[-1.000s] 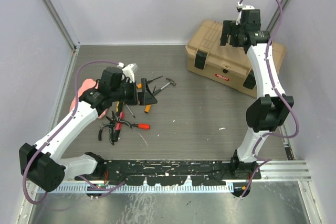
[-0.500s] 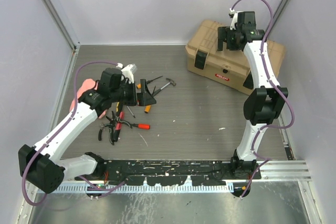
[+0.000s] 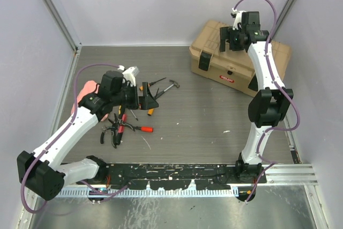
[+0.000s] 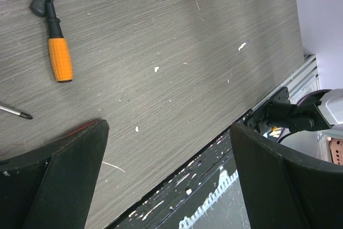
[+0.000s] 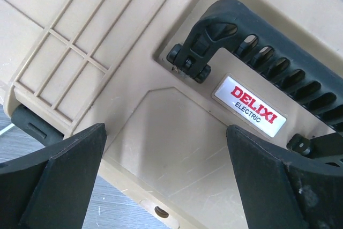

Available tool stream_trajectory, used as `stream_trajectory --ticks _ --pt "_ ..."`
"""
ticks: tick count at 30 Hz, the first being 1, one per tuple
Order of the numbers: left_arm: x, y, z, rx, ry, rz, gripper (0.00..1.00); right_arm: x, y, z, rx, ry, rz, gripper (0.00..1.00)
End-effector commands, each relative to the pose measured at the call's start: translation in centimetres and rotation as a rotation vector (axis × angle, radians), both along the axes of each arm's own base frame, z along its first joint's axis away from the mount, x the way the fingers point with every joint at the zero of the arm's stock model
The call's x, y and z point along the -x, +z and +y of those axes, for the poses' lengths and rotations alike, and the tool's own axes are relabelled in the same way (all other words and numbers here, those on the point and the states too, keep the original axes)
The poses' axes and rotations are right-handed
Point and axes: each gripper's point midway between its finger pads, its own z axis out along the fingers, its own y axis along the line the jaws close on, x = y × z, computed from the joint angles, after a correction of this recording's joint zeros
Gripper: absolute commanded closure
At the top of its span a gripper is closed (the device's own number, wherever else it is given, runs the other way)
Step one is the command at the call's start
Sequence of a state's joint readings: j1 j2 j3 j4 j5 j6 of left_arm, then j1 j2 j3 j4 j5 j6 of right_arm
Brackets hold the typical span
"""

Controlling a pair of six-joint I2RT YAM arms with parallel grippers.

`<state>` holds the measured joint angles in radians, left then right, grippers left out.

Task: Pack the tool kit
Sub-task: Move the toolbox to the center of the board.

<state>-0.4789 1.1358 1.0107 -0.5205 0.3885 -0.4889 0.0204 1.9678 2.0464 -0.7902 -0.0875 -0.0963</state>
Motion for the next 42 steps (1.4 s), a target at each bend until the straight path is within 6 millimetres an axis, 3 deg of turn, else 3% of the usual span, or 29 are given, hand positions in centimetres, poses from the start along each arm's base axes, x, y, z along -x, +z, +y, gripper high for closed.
stream_trajectory --ticks 1,11,14,28,33,42 --pt "-0.1 1.6 -0.3 0.031 -0.016 -0.063 0.02 -1.0 -2.7 -0.8 0.047 -0.03 0.043 0.0" --pt "0.0 1.7 -0.4 0.034 -0.02 -0.067 0.02 -2.2 -1.6 -1.1 0.101 -0.027 -0.047 0.0" --pt "0.0 1.7 -0.3 0.035 -0.02 -0.069 0.02 -2.3 -2.4 -0.9 0.098 -0.025 -0.035 0.0" --pt "0.4 1.5 -0.5 0.049 -0.033 -0.058 0.02 2.6 -8.3 0.3 0.034 0.011 0.171 0.0" --pt "0.7 1.8 -0.2 0.049 -0.027 -0.07 0.02 3.6 -8.7 0.9 0.001 0.032 0.182 0.0" --pt "1.0 1.8 0.0 0.049 -0.023 -0.073 0.02 5.6 -8.0 4.1 -0.151 0.138 0.217 0.0"
